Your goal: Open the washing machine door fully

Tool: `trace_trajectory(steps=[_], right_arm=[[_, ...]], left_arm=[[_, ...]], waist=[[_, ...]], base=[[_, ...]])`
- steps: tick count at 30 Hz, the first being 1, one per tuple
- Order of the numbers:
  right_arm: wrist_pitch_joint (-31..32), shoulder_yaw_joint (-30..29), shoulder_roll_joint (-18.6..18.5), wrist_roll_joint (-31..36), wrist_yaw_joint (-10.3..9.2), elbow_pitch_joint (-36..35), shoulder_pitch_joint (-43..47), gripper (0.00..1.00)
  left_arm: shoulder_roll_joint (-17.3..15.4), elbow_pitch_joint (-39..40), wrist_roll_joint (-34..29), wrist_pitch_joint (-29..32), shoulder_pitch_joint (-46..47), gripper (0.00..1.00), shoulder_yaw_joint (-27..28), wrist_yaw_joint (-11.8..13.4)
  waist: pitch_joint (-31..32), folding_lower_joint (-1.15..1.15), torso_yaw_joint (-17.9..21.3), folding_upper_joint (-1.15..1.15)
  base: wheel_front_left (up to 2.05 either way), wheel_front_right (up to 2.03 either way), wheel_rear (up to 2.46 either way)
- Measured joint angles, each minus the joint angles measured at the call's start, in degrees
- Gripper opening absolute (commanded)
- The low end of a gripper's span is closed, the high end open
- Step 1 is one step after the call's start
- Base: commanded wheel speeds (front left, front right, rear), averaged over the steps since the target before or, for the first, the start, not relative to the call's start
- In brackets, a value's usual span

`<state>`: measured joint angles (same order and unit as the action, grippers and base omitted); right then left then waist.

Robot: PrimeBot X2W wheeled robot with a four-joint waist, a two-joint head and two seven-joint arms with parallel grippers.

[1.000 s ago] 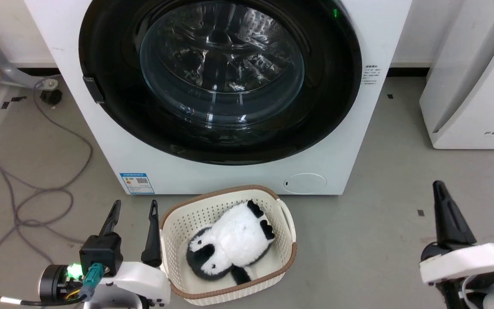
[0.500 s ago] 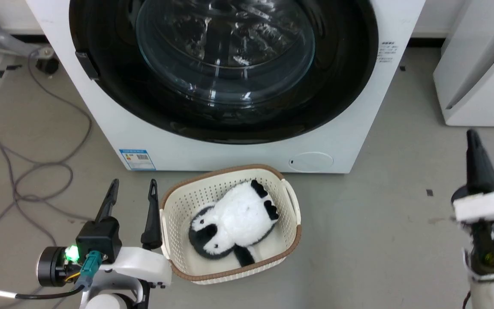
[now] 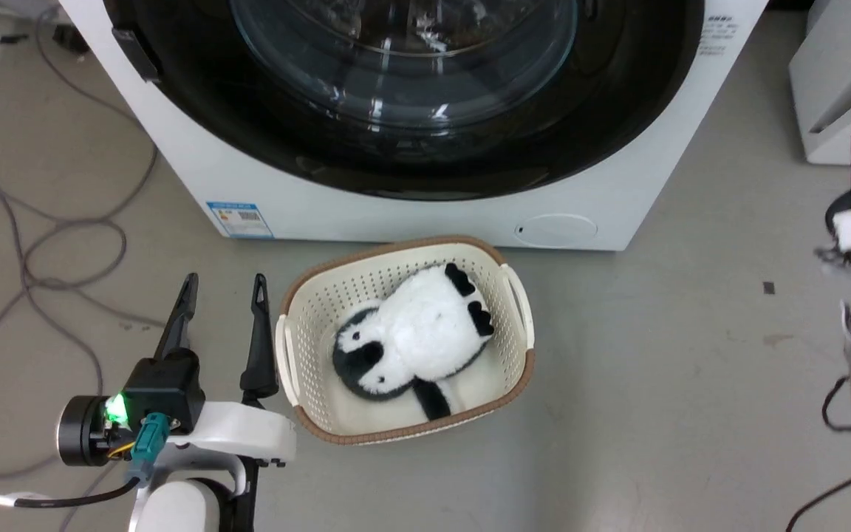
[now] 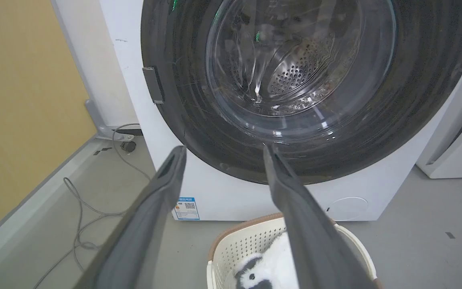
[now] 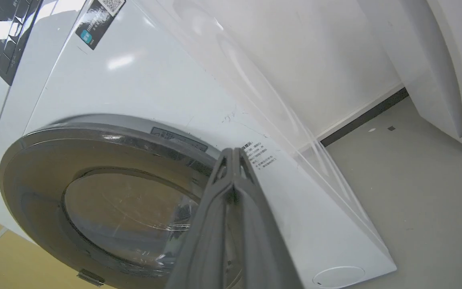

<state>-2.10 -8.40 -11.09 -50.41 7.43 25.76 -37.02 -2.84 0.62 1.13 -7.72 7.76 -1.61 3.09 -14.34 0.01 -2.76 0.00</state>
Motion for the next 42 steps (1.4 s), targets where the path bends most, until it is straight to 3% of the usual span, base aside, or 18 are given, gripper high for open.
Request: trace_trajectory(steps=[10, 23, 34, 42], right_arm=[[0.40, 2.21, -2.07, -4.27, 0.00, 9.16, -13.05, 0.00], [3.60, 6.76, -2.99, -8.80, 0.00, 16.00, -25.80, 0.00], [8.93, 10.51, -4.07, -14.41, 0.00, 17.29, -30.41, 0.00], [15.72, 14.47, -7.24, -18.72, -0.01, 16.29, -32.14, 0.00]], left_arm=[[0.01, 0.73, 0.00, -1.21, 2.26, 1.00, -0.59, 0.47], [0.00, 1.00, 0.30, -2.80, 4.22, 1.00, -1.66, 1.87], [0.01, 1.13, 0.59, -4.02, 6.15, 1.00, -1.93, 2.54], [0.01, 1.02, 0.67, -5.05, 7.31, 1.00, -2.19, 2.80]], waist=[[-4.09, 0.00, -1.33, 0.00], [-8.78, 0.00, -3.24, 0.00], [-11.65, 0.00, -4.05, 0.00], [-12.73, 0.00, -4.02, 0.00]], base=[[0.00, 0.00, 0.00], [0.00, 0.00, 0.00], [0.00, 0.00, 0.00], [0.00, 0.00, 0.00]])
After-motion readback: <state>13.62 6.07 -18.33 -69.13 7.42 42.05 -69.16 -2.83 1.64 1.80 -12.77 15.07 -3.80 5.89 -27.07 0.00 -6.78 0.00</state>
